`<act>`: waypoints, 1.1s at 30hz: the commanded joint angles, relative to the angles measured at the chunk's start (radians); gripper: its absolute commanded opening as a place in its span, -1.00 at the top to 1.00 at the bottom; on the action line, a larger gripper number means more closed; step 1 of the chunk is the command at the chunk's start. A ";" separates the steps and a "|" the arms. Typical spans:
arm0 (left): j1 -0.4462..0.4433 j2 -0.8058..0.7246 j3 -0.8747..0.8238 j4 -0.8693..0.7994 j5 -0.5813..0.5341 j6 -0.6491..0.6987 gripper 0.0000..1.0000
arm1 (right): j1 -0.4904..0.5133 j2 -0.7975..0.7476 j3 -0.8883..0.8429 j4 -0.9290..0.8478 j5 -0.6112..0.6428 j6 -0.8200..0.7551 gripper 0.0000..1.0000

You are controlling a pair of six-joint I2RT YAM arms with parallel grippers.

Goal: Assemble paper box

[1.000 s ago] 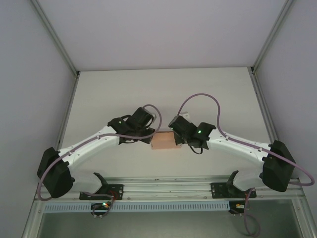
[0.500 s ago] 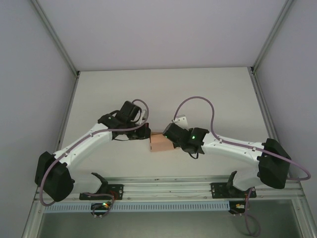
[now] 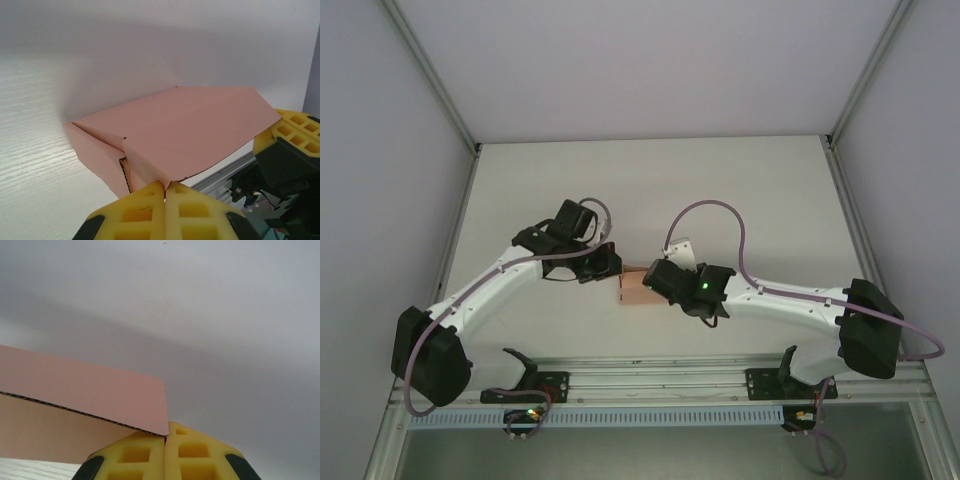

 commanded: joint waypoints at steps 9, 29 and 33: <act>-0.040 0.017 -0.024 -0.083 -0.095 0.152 1.00 | 0.023 0.007 -0.048 0.019 -0.030 0.011 1.00; -0.148 0.028 -0.111 -0.015 -0.237 0.190 1.00 | -0.006 -0.235 -0.168 0.228 -0.133 -0.100 -0.33; -0.151 0.034 -0.107 -0.017 -0.245 0.199 1.00 | -0.065 -0.281 -0.170 0.327 -0.191 -0.146 -0.51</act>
